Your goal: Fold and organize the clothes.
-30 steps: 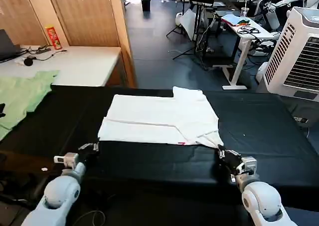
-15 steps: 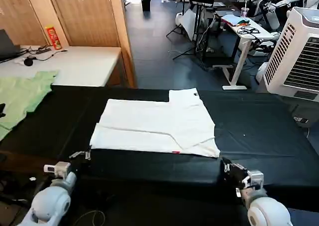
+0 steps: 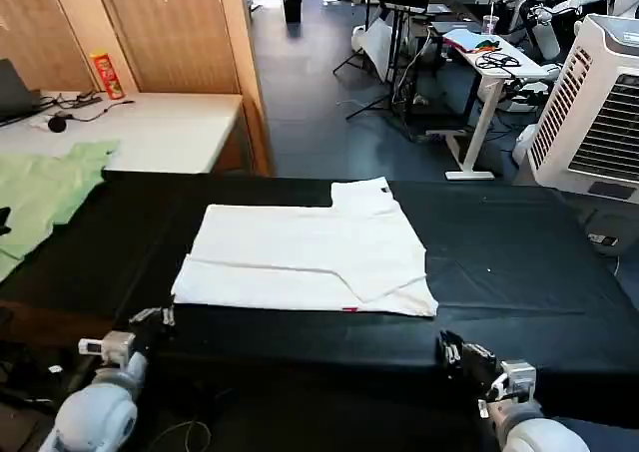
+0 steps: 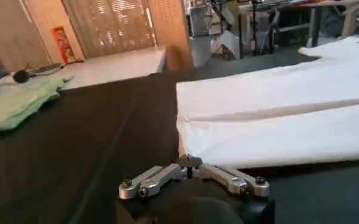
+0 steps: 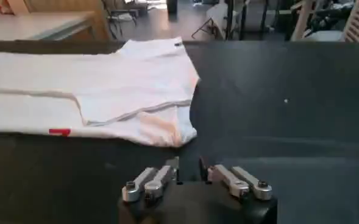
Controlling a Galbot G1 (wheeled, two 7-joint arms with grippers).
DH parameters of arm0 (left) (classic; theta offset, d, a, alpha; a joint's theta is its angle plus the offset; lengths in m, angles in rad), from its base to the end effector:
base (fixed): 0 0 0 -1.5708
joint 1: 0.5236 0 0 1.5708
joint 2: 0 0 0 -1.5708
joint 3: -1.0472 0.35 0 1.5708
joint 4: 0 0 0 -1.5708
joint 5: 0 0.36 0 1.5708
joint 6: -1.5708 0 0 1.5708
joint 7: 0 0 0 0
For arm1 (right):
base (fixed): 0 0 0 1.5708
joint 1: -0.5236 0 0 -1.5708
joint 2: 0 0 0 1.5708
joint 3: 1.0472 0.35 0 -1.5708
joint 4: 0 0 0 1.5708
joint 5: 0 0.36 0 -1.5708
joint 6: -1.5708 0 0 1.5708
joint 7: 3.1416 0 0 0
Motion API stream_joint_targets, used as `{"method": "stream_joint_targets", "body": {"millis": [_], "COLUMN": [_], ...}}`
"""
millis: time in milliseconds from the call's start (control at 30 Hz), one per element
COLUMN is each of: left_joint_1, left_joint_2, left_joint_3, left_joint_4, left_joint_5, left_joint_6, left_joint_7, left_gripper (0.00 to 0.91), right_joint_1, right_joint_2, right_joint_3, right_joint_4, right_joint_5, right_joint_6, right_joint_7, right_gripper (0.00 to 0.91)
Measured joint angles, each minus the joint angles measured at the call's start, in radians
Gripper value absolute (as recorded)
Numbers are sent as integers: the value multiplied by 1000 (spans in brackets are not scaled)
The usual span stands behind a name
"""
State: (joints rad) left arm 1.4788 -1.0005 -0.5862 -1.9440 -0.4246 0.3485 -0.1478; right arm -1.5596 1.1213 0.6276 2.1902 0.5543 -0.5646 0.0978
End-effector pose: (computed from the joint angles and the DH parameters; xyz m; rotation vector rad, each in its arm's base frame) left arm 0.2316 0.1357 -0.2969 0.0207 -2.7233 -0.2508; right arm 0.1983 -0.0887 -0.2421 0.1549 -2.6533 -0.0537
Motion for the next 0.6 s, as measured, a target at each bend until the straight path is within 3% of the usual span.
{"method": "stream_joint_targets", "body": {"millis": [400,600], "left_joint_1": [6,-100], "left_joint_2": [23,44], "left_joint_3": [-34,-15], "left_joint_4": [-92,-63], "left_joint_5": [4,-135], "left_joint_6": [89,96], "left_joint_7": [-39,-87], "left_gripper": [878,878], "right_joint_1": [241,435], "right_joint_2": [-80,-97], "right_joint_3": [-55,-139], "right_joint_4": [-96,-240], "right_joint_5": [22,14], "right_joint_6": [12,32], "right_joint_7": [-2,-2], "right_gripper": [878,878]}}
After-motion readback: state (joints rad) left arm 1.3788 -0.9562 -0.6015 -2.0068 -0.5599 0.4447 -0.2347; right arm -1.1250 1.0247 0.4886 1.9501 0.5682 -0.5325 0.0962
